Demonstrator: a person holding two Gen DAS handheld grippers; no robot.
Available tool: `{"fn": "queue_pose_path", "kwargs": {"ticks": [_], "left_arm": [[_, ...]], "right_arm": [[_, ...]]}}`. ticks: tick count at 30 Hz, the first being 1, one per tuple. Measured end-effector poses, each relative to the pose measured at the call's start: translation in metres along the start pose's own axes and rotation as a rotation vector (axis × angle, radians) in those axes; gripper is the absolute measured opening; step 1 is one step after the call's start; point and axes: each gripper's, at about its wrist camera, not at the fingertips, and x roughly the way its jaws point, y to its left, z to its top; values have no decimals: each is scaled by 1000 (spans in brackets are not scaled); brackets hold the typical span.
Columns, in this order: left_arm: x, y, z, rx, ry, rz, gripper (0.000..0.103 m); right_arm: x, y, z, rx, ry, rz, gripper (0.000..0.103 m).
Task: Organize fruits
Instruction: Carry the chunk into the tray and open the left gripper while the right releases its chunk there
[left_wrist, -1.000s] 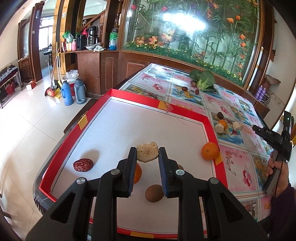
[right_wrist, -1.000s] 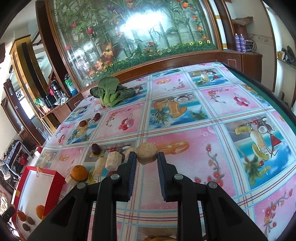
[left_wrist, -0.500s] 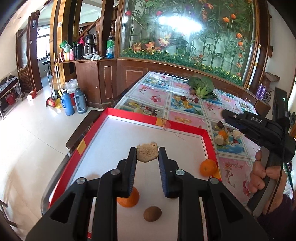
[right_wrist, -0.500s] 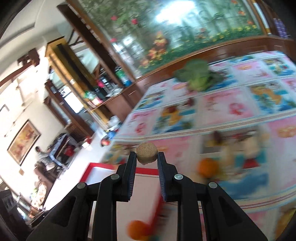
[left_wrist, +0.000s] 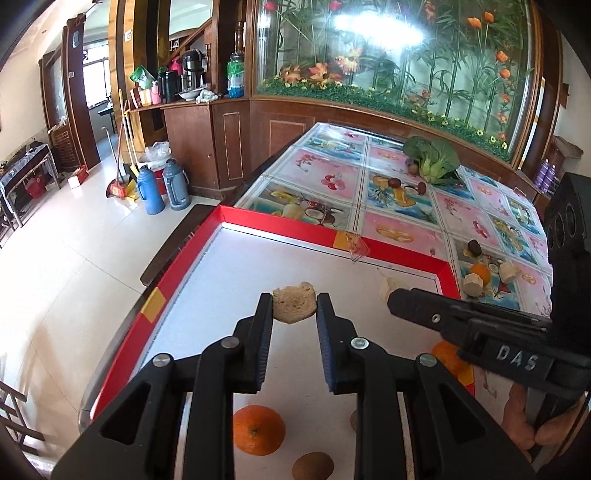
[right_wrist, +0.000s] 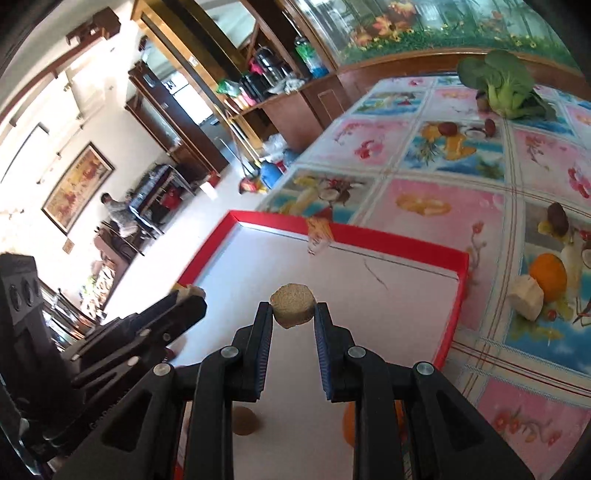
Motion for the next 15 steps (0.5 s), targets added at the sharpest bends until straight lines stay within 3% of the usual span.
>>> {"fn": "queue_pose_path", "kwargs": {"ticks": [15], "left_arm": [[14, 7, -8, 3, 70, 24, 26]], "right_arm": [[12, 12, -9, -89, 14, -92, 21]]}}
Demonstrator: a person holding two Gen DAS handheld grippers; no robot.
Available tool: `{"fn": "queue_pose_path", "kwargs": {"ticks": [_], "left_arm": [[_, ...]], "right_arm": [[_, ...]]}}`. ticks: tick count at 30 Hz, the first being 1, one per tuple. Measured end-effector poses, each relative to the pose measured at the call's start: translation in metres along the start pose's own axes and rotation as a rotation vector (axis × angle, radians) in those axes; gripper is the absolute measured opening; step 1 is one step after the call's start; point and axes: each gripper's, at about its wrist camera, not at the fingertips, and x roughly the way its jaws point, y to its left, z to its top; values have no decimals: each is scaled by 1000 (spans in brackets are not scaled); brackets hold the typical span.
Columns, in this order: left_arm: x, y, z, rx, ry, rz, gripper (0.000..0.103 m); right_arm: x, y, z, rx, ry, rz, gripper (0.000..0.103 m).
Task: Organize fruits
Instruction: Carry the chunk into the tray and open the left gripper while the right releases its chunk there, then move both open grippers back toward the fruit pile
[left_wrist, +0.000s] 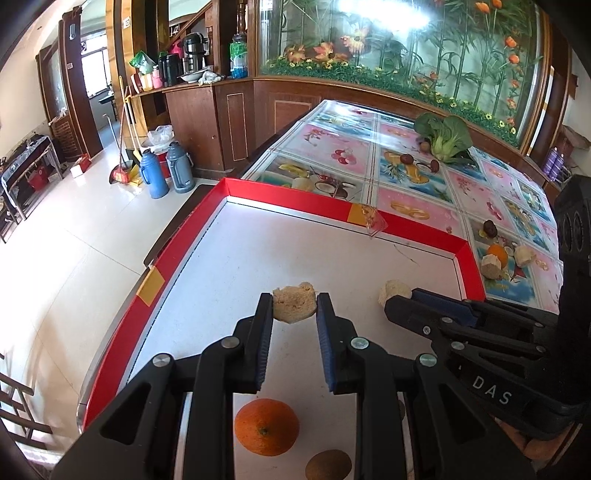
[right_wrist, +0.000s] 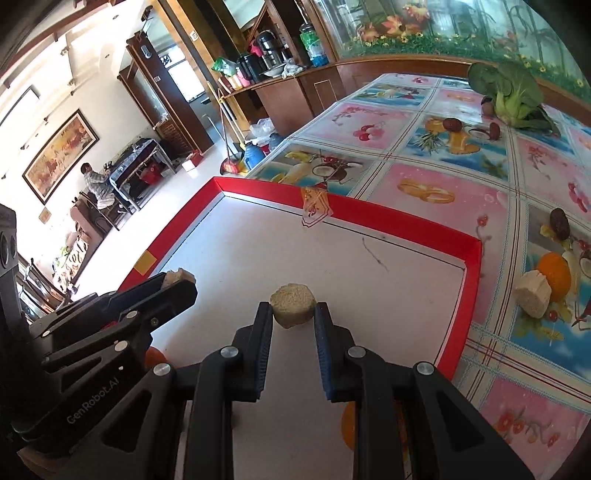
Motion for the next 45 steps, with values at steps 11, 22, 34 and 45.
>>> {"fn": "queue_pose_path", "kwargs": {"ticks": [11, 22, 34, 45], "left_arm": [[12, -2, -7, -16, 60, -5, 26], [11, 3, -9, -58, 86, 2, 44], [-7, -7, -8, -65, 64, 2, 61], [-33, -55, -9, 70, 24, -17, 61]], "right_arm": [[2, 1, 1, -18, 7, -13, 22], [-1, -1, 3, 7, 13, 31, 28], [-52, -44, 22, 130, -168, 52, 40], [-113, -166, 14, 402, -219, 43, 40]]}}
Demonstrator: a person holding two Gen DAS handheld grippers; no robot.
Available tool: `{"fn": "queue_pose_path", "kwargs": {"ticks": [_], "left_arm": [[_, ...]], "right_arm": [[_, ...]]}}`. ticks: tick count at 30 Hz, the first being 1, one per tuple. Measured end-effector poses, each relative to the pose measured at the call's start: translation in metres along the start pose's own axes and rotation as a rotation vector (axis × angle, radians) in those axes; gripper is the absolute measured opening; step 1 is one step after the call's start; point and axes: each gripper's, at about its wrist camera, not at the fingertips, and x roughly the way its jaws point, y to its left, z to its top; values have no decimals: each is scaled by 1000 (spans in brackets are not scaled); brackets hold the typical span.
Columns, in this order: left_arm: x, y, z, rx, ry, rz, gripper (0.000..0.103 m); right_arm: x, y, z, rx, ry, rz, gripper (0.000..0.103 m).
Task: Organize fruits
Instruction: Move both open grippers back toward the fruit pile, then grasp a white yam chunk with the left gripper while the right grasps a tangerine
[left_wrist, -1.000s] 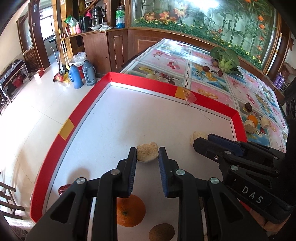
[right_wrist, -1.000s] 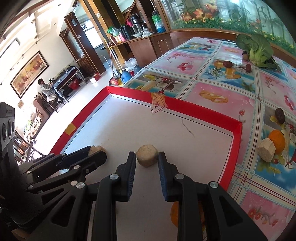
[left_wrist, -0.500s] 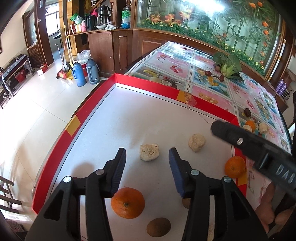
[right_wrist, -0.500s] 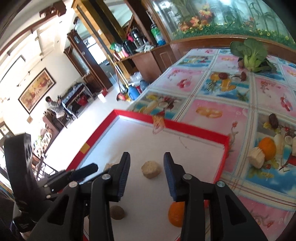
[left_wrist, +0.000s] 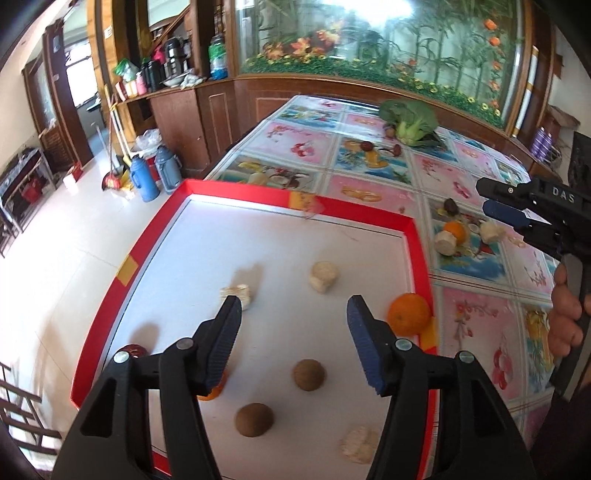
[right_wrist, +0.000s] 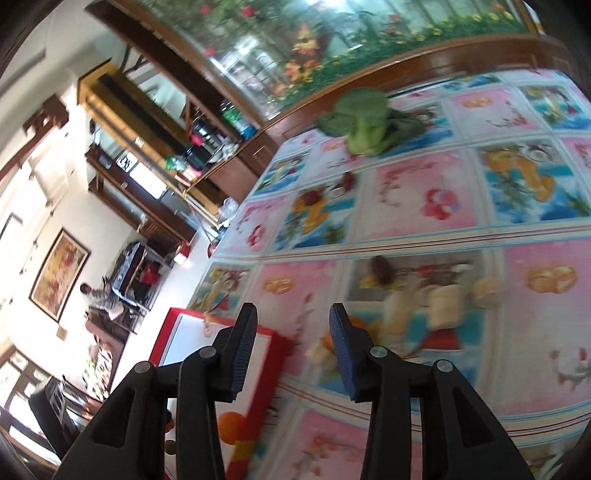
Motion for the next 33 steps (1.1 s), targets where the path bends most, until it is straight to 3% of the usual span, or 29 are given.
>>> {"fn": "queue_pose_path", "kwargs": {"ticks": [5, 12, 23, 28, 30, 33], "left_arm": [[-4, -37, 2, 95, -11, -28, 61], [-2, -85, 4, 211, -31, -63, 61], [2, -98, 4, 245, -26, -82, 61], [5, -103, 2, 257, -17, -86, 62], [8, -105, 1, 262, -12, -84, 61], [12, -111, 4, 276, -1, -87, 62]], "right_arm": [[-13, -33, 3, 75, 24, -11, 41], [9, -27, -8, 82, 114, 15, 42], [48, -18, -17, 44, 140, -64, 41], [52, -14, -17, 8, 127, -53, 41], [52, -16, -16, 6, 131, -64, 32], [47, -23, -14, 41, 138, -55, 31]]}}
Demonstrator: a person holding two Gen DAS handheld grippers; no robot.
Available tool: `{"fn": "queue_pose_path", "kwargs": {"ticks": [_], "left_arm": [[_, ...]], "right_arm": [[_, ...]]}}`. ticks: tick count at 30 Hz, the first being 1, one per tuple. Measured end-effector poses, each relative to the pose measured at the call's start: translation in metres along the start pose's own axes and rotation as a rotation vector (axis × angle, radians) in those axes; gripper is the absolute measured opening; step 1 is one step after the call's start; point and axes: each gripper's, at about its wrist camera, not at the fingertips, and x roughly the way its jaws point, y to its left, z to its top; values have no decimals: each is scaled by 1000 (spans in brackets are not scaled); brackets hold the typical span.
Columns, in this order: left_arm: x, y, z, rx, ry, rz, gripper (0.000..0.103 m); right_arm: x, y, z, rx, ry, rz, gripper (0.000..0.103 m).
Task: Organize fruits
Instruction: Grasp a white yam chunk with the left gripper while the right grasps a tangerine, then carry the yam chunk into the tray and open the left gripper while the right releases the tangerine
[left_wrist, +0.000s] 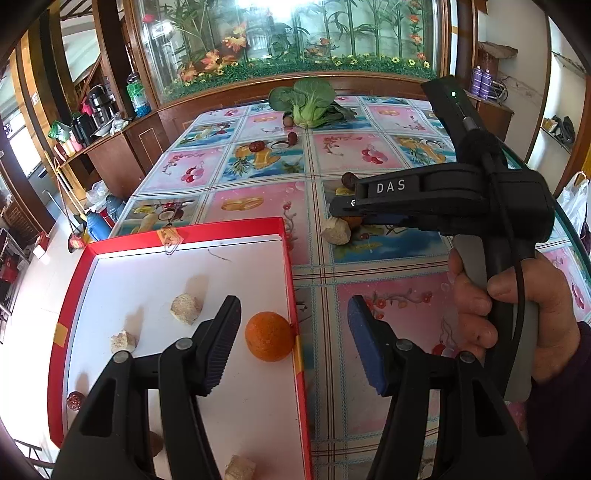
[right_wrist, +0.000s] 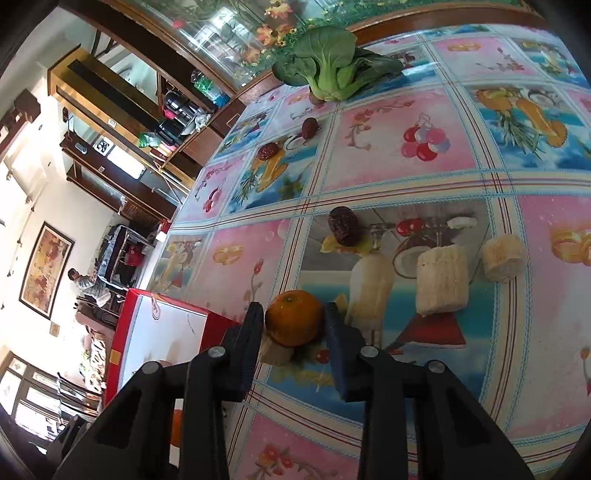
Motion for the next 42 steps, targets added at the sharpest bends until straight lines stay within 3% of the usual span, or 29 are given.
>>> {"fn": "queue_pose_path", "kwargs": {"ticks": [8, 19, 24, 35, 42], "left_arm": [[25, -19, 30, 111, 2, -41, 61], [80, -38, 55, 270, 61, -45, 60], [96, -41, 57, 277, 97, -74, 52], [100, -42, 61, 254, 97, -130, 34], [101, -44, 61, 245, 107, -140, 29]], "right_arm": [[-16, -19, 1, 99, 52, -23, 30], [-25, -27, 1, 125, 71, -64, 30], [-25, -27, 2, 124, 70, -63, 31], [-19, -15, 2, 59, 40, -117, 31], [-19, -18, 3, 74, 38, -102, 31]]}}
